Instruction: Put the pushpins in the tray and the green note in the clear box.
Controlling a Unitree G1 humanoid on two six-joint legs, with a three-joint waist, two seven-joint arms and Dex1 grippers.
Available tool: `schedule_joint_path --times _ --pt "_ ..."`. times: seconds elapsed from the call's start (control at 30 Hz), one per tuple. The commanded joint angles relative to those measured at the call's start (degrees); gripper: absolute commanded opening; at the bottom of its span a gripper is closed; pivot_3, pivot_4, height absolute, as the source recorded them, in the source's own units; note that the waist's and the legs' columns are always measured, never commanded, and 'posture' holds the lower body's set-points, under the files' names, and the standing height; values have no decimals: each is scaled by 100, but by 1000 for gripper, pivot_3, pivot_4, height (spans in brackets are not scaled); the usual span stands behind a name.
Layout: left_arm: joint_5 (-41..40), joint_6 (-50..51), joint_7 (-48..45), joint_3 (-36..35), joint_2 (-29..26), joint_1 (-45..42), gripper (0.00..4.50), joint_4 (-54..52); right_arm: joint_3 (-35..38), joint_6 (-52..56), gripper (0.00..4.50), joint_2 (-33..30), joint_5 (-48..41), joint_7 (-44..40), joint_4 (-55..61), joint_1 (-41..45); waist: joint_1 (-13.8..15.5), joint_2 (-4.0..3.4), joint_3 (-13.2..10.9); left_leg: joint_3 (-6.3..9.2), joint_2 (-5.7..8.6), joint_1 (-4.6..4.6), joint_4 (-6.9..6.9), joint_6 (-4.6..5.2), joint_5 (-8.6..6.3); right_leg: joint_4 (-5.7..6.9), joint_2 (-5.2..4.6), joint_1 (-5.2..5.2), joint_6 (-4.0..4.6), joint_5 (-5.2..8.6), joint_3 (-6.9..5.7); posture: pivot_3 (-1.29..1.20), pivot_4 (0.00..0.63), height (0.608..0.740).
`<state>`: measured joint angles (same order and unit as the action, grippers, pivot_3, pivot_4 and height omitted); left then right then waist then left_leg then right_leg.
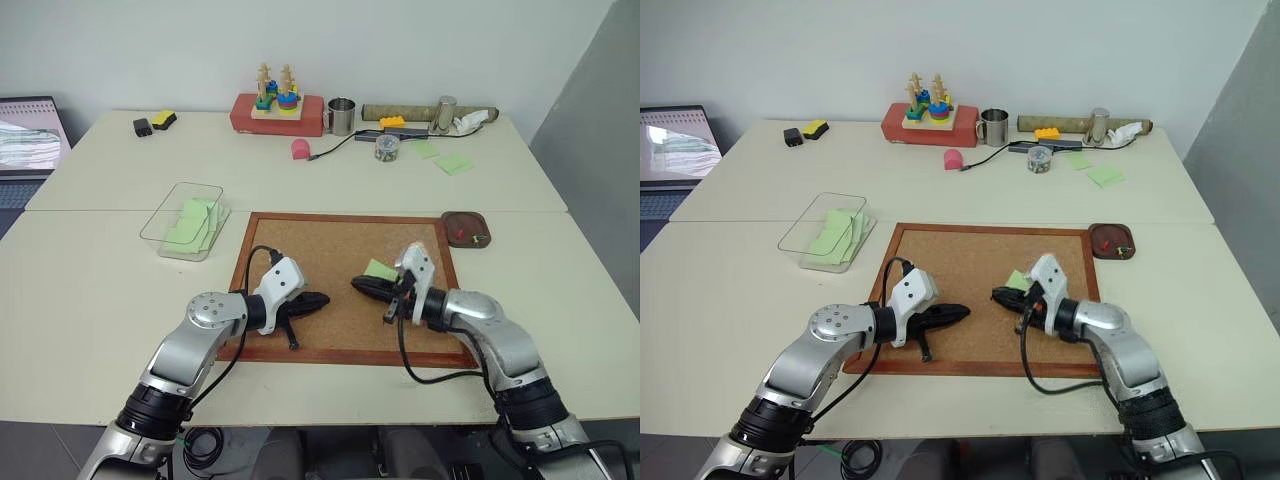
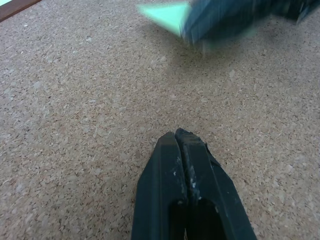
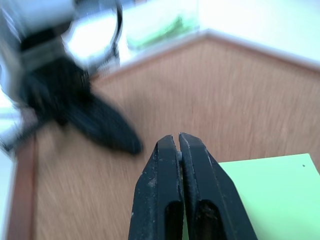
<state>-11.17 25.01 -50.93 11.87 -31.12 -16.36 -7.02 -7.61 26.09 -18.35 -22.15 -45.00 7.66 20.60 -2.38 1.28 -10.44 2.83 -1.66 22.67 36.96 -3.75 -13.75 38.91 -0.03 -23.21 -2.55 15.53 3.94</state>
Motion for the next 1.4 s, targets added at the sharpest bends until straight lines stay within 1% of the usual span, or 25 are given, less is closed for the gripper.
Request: schedule_joint_path --times 0.03,0.13,0.23,0.33,0.37,0.47,0.57,0.6,0.63,0.7,0.73,0.77,0.8,0.87,0.93,0.97,1.0,1.07,1.13,1.27,1.4 --pt "38 132 -41 114 -50 111 0 25 379 136 37 -123 -273 53 326 210 0 0 0 1 0 -1 0 0 0 0 0 0 0 0 -1 0 150 740" --pt "-37 126 -26 56 4 94 0 53 366 8 37 -368 -107 -42 300 298 0 1 0 1 0 0 -1 0 0 -1 0 0 0 0 -2 0 150 740" --pt "-100 41 -39 -5 36 45 0 92 67 -429 37 -806 319 -398 287 321 1 1 0 0 0 0 -1 0 0 -1 0 0 0 0 -1 0 150 740" --pt "-498 256 -106 -222 149 -48 0 43 -145 -866 37 -1146 669 -672 222 339 0 1 0 -1 0 0 -1 0 0 -2 0 0 0 0 -1 0 150 740" --pt "-729 410 -123 -363 221 -94 189 -3 -192 -1035 9 -1249 769 -767 187 347 0 1 0 -1 0 0 -1 0 0 -2 0 0 0 0 -1 0 150 740" --pt "-1464 977 -13 -844 495 -260 496 -146 -329 -1569 0 -1515 1071 -1038 82 389 7 7 -5 -1 1 4 0 0 0 -2 0 -2 0 0 -1 0 150 740" --pt "-2221 1718 231 -1346 762 -498 1175 -193 -528 -2197 0 -1761 1388 -1340 -6 416 14 12 -8 4 1 9 4 0 0 -2 -1 -3 -1 0 -8 0 150 740" --pt "-2416 1900 241 -1451 789 -570 1278 -186 -593 -2346 0 -1812 1448 -1438 -22 417 17 14 -9 4 1 9 5 0 0 -2 -1 -3 -1 0 -8 0 150 740" --pt "-2569 2054 261 -1534 804 -629 1594 -189 -646 -2480 0 -1848 1492 -1518 -44 413 16 14 -9 6 0 9 5 0 0 -2 -1 -2 -1 0 -10 0 150 740" --pt "-2871 2299 301 -1709 844 -759 1965 -188 -746 -2775 0 -1909 1587 -1677 -70 386 1 14 -9 6 0 8 3 0 0 -2 0 -2 -1 0 -10 0 150 740" --pt "-3013 2400 336 -1780 871 -823 2240 -174 -799 -2968 0 -1933 1651 -1746 -100 385 -4 14 -9 7 0 7 2 0 0 -2 -1 -3 -1 0 -9 0 150 740" --pt "-3107 2468 363 -1823 888 -865 2394 -165 -832 -3101 0 -1946 1695 -1792 -127 387 -5 14 -9 7 0 8 2 0 0 -2 -1 -3 -1 0 -9 0 150 740" --pt "-3165 2508 370 -1838 895 -887 2696 -162 -862 -3211 0 -1948 1733 -1828 -148 394 -4 15 -9 7 0 7 2 0 0 -2 -1 -3 0 0 -9 0 150 740" --pt "-3202 2537 359 -1784 893 -879 2980 -175 -924 -3373 0 -1879 1797 -1838 -178 425 -3 15 -9 8 0 8 3 -1 0 -1 -1 -2 0 -1 -10 0 150 740" --pt "-3218 2535 354 -1710 885 -854 3415 -191 -982 -3492 0 -1811 1846 -1821 -201 462 -3 15 -9 8 0 7 3 -1 1 -1 -1 -2 1 -1 -9 0 150 740" --pt "-3217 2528 359 -1677 891 -838 3486 -201 -1011 -3518 0 -1767 1865 -1805 -186 485 -2 15 -9 8 1 7 4 -1 1 0 -1 -2 1 -1 -9 0 150 740" --pt "-3230 2534 371 -1645 922 -826 3753 -219 -1044 -3546 0 -1701 1884 -1796 -157 530 0 15 -9 9 1 7 4 -1 1 0 -1 -2 1 -1 -10 0 150 740" --pt "-3251 2542 382 -1610 955 -815 4050 -239 -1078 -3586 0 -1613 1916 -1796 -122 585 -2 15 -9 9 1 6 4 -1 1 0 -1 -2 1 -1 -9 0 150 740" --pt "-3309 2585 480 -1621 1027 -840 4440 -231 -1107 -3629 0 -1563 1939 -1799 -120 642 0 15 -9 9 1 6 4 -2 1 1 -1 -2 10 -6 -9 0 150 740" --pt "-3483 2803 487 -1515 1160 -886 4440 -245 -1196 -3790 0 -1424 1998 -1786 -123 845 26 15 -9 9 2 8 5 -2 1 0 -2 -2 20 -13 -10 0 150 740" --pt "-3427 2709 537 -1422 1241 -905 4440 -225 -1222 -3850 0 -1337 2027 -1776 -122 942 38 15 -9 10 2 7 4 -2 1 0 -2 -2 21 -13 -11 0 150 740"
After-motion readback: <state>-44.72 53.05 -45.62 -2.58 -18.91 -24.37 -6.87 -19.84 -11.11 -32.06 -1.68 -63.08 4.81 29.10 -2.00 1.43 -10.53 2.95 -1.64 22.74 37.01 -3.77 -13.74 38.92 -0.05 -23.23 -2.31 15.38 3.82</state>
